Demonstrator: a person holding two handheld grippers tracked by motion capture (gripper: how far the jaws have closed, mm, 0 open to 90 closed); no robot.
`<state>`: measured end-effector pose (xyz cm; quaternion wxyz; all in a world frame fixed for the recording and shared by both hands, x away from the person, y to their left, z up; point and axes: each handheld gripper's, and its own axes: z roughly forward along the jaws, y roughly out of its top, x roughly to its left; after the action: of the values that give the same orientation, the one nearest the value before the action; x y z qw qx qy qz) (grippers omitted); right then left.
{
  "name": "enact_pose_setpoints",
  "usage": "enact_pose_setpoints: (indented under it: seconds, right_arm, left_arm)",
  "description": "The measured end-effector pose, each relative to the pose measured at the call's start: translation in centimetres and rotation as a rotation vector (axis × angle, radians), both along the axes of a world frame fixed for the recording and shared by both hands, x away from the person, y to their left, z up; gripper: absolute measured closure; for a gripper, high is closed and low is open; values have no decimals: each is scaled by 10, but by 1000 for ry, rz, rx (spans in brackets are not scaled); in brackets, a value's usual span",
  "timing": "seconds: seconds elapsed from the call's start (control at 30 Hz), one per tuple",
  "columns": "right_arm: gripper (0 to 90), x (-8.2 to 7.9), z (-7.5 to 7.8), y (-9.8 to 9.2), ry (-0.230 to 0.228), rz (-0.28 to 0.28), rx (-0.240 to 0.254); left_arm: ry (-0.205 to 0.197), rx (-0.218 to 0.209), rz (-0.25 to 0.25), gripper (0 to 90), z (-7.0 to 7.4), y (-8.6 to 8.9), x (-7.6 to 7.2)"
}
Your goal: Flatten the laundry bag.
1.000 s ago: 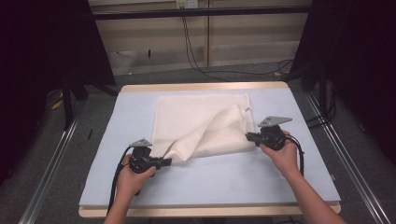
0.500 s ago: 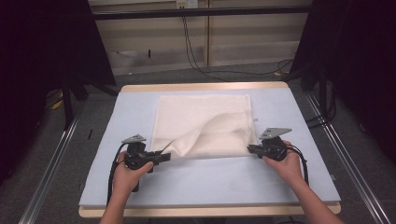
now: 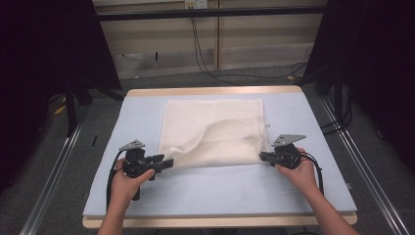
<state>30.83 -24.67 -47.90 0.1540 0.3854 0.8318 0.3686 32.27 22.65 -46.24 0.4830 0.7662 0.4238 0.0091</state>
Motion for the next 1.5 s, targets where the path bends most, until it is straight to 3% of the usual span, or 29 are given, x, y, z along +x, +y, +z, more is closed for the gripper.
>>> enact_pose_setpoints:
  seconds: [0.13,0.4,0.5,0.7,0.93,1.17,1.3,1.37,1.43,1.5]
  right_arm:
    - [880,0,0,0,3,1,3]
    - [880,0,1,1,2,-2,-7]
    - [881,0,1,1,4,0,-6]
    - [880,0,1,1,2,0,-9]
    - [880,1,0,0,6,0,-6]
    - [880,1,0,0,6,-2,-1]
    - [880,1,0,0,7,-2,-1]
    - [880,1,0,0,7,-1,-2]
    - [880,1,0,0,9,-2,-1]
    - [880,1,0,1,12,-4,-2]
  left_arm:
    - [-17,-8,-10,371,2,5,-1]
    - [4,23,-8,259,1,13,0]
    - [19,7,-5,244,2,16,0]
    - [22,53,-14,237,9,24,4]
    - [55,31,11,288,8,31,9]
    - [40,2,40,400,11,35,14]
    - [43,-11,52,470,15,37,18]
    - [37,-15,42,563,15,36,20]
    - [28,-34,36,536,16,32,22]
    - [12,-2,26,496,17,27,25]
